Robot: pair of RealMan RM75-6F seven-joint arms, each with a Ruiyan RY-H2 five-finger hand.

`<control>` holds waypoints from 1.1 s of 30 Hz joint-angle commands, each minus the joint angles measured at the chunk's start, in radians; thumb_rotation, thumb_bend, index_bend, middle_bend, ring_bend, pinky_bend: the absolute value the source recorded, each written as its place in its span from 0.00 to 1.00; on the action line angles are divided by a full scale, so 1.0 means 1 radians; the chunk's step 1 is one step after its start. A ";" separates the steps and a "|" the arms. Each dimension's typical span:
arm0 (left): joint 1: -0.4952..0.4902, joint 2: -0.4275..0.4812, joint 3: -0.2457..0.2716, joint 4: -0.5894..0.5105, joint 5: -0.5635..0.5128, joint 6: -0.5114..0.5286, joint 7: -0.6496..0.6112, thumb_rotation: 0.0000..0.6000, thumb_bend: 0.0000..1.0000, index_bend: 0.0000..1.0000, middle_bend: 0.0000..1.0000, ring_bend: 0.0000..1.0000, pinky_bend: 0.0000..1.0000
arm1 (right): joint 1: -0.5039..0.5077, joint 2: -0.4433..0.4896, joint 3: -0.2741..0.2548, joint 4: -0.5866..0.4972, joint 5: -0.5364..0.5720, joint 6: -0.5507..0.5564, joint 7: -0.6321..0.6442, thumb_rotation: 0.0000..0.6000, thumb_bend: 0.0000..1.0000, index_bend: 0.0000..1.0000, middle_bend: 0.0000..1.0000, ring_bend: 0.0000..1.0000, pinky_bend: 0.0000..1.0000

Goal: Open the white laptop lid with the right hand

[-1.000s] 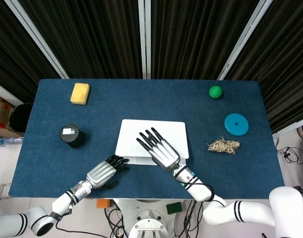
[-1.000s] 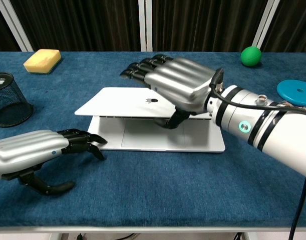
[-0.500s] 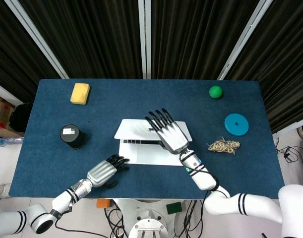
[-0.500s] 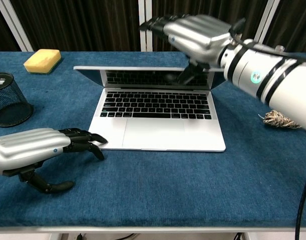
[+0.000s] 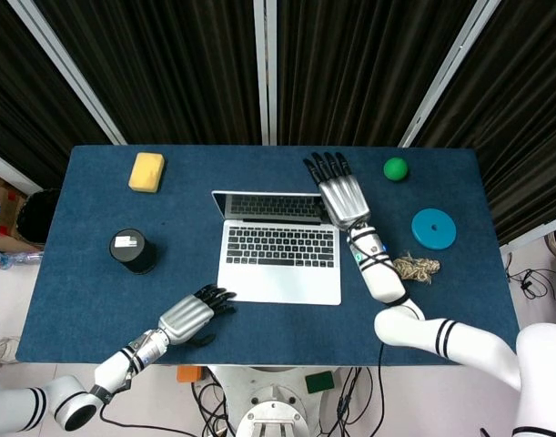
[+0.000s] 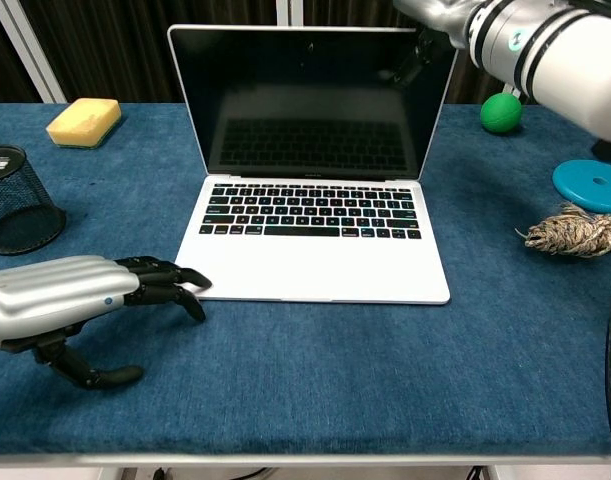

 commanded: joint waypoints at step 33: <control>0.327 0.313 -0.057 -0.149 -0.144 0.551 0.096 1.00 0.18 0.20 0.11 0.00 0.06 | -0.545 0.572 -0.389 -0.455 -0.457 0.526 0.353 1.00 0.38 0.00 0.00 0.00 0.00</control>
